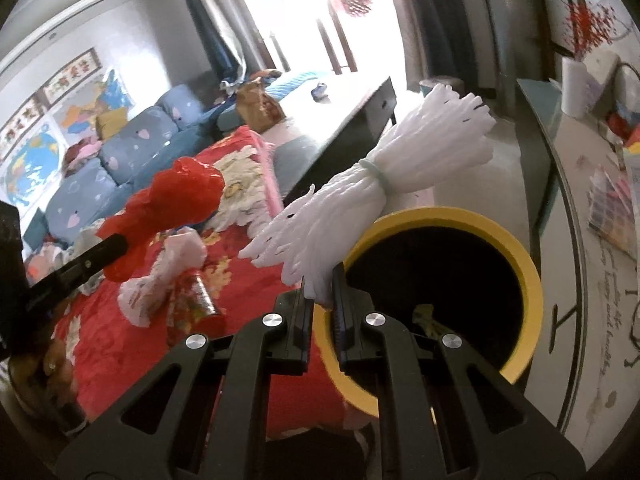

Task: Collect trash
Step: 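Carry the red bag and white mesh bundle in both tools over the bin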

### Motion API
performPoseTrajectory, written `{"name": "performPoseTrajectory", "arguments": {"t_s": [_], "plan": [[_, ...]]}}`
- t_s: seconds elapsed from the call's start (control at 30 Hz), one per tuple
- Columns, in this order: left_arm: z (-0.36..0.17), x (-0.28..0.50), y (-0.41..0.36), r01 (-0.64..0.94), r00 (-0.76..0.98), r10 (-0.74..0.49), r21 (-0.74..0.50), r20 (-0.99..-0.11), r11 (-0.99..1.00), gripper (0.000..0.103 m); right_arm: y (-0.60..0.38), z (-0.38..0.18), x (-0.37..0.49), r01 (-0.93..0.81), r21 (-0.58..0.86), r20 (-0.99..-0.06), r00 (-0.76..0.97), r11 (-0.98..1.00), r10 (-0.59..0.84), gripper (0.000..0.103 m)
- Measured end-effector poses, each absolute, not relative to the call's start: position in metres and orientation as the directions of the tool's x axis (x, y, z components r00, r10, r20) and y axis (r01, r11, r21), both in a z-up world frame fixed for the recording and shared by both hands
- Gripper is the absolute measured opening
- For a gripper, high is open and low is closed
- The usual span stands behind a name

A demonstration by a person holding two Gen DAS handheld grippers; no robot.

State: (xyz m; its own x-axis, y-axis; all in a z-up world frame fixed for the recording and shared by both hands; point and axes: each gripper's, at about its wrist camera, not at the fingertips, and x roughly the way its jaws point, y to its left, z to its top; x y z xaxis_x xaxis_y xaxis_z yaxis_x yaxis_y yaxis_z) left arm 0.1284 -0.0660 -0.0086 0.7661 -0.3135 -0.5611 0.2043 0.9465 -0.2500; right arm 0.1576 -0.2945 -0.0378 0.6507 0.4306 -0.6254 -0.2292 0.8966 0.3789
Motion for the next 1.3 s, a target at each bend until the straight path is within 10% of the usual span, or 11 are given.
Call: {"name": "performPoseTrajectory", "arguments": {"t_s": [1.3], "plan": [[-0.044,0.167,-0.155,0.301,0.675,-0.334,-0.167,-0.658,0.939,0.011,-0.351,-0.083,0.169,-0.093,0.413,-0.679,0.631,0.906,0.375,0.006]]}}
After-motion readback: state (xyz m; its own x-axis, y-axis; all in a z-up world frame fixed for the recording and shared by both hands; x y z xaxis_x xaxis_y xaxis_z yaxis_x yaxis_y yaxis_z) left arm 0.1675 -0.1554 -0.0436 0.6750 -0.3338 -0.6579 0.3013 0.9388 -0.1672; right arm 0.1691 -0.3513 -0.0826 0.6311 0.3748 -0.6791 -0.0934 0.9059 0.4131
